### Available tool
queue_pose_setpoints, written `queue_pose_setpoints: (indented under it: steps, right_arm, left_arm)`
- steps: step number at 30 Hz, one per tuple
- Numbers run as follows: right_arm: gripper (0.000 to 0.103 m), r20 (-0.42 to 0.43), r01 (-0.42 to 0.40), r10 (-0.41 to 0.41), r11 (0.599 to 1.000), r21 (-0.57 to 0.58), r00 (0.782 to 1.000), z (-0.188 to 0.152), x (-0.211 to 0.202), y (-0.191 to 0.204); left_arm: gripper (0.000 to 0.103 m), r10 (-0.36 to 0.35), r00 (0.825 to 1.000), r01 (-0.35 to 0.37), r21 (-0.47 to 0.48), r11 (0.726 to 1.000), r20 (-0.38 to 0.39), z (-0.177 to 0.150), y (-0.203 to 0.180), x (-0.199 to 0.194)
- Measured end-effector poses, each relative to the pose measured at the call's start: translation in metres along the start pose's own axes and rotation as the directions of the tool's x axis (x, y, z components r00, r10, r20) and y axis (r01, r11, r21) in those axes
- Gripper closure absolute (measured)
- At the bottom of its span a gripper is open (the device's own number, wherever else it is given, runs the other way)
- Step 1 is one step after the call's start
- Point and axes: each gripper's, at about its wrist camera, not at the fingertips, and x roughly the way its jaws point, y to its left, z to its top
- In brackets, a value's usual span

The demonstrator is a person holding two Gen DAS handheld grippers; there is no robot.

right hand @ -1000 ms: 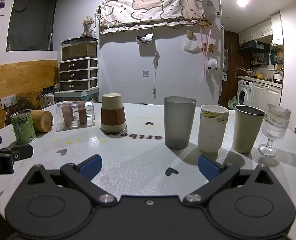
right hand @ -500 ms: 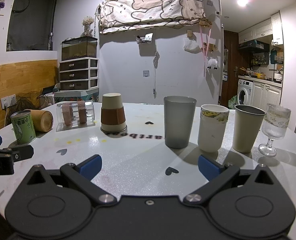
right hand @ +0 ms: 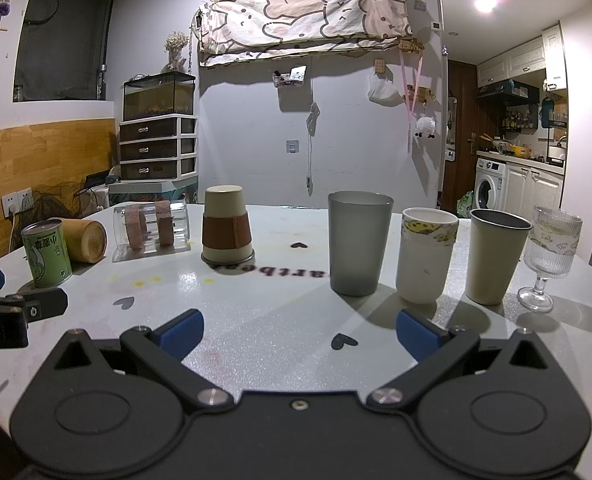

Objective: Flip cup upright
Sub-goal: 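Move the left gripper to the upside-down brown-sleeved cup and grasp its base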

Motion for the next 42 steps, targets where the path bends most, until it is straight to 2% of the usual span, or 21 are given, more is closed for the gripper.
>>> queue_pose_setpoints:
  steps: [7,12,18,21,23,28,33,38,42]
  right_arm:
    - [0.000,0.001,-0.001,0.001,1.000,0.000,1.000,0.001,-0.001,0.001]
    - [0.000,0.006,-0.010,0.010,1.000,0.009,1.000,-0.004,-0.002,-0.002]
    - [0.000,0.010,-0.007,0.006,1.000,0.029,1.000,-0.006,-0.007,-0.011]
    - [0.000,0.012,0.000,0.000,0.999,0.040,1.000,-0.006,-0.009,-0.014]
    - [0.000,0.010,0.002,-0.002,0.999,0.049,1.000,-0.007,-0.010,-0.017]
    - [0.000,0.004,0.019,-0.020,0.998,0.064,1.000,-0.011,-0.014,-0.029]
    - [0.000,0.002,0.033,-0.033,0.996,0.086,0.999,-0.015,-0.018,-0.042]
    - [0.000,-0.002,0.045,-0.045,0.995,0.093,0.999,-0.020,-0.021,-0.053]
    - [0.000,-0.013,0.049,-0.048,0.993,0.103,0.999,-0.024,-0.022,-0.060]
  left_arm:
    - [0.000,0.006,1.000,-0.007,0.014,1.000,0.014,0.005,-0.004,-0.002]
    - [0.000,0.002,0.997,-0.009,0.077,0.997,0.082,0.031,-0.014,0.009]
    - [0.000,-0.043,0.996,0.037,0.085,0.996,0.075,0.067,-0.021,0.042]
    - [0.000,-0.041,0.998,0.037,0.086,0.996,0.046,0.085,-0.027,0.061]
    - [0.000,-0.069,0.997,0.067,0.100,0.993,0.015,0.099,-0.034,0.077]
    - [0.000,-0.074,0.997,0.075,0.132,0.988,-0.009,0.127,-0.053,0.123]
    - [0.000,-0.078,0.988,0.089,0.079,0.993,-0.132,0.141,-0.072,0.182]
    - [0.000,0.011,0.981,-0.002,0.049,0.999,-0.195,0.138,-0.077,0.234]
    - [0.000,0.017,0.983,-0.025,-0.037,0.999,-0.183,0.133,-0.074,0.257]
